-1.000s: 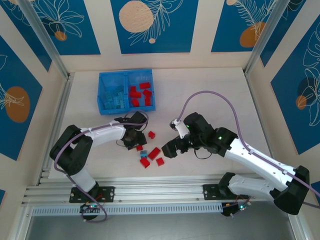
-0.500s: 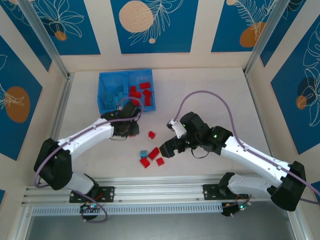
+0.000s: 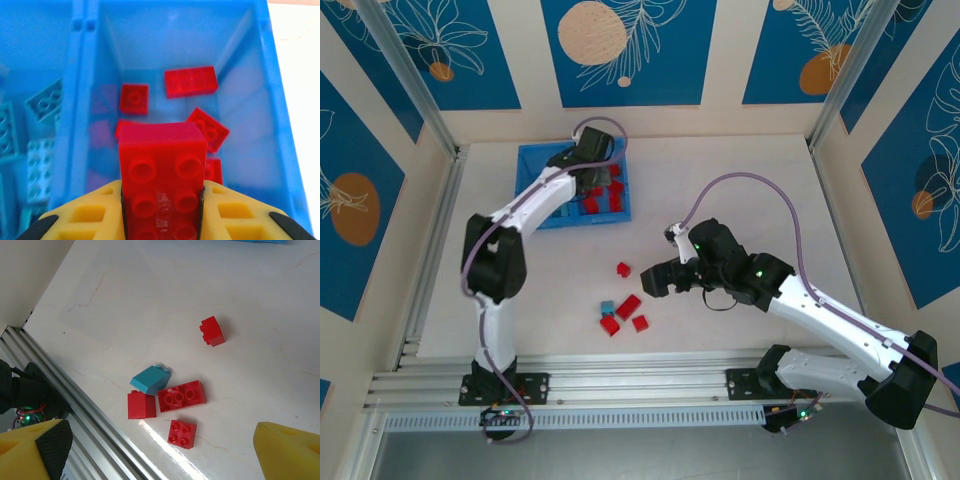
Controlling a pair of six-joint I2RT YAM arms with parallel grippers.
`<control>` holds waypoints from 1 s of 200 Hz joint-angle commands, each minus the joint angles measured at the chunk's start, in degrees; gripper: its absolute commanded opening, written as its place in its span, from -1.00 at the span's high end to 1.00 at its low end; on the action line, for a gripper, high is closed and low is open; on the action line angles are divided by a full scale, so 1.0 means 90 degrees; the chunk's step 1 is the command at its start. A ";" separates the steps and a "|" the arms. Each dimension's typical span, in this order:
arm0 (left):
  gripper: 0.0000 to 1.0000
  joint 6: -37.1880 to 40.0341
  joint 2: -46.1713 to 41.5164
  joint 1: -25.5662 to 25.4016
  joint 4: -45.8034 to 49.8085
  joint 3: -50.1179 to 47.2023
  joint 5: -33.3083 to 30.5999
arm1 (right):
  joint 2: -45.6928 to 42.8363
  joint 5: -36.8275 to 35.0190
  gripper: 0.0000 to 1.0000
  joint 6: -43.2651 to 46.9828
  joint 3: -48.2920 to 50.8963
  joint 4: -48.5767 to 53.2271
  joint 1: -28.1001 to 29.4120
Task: Sort the legos into containers by color
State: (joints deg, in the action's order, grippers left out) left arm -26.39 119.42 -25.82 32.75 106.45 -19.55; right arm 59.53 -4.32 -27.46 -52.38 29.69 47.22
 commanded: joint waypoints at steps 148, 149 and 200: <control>-0.06 0.0076 -0.2886 -0.0532 0.0326 -0.2023 0.1634 | -0.0157 -0.1060 -0.91 -0.0671 0.0043 -0.0310 -0.0011; -0.06 0.0098 -0.2926 -0.0550 0.0316 -0.2077 0.1644 | -0.0158 -0.1057 -0.91 -0.0670 0.0046 -0.0315 -0.0012; -0.21 0.1594 -0.3631 -0.1034 0.0043 -0.4056 0.2929 | -0.0039 -0.0553 -0.92 -0.0586 0.0098 -0.0652 -0.0266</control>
State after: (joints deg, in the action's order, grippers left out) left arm -19.29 85.52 -34.83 34.20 75.72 0.01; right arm 58.96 -10.92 -31.99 -52.27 26.48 45.91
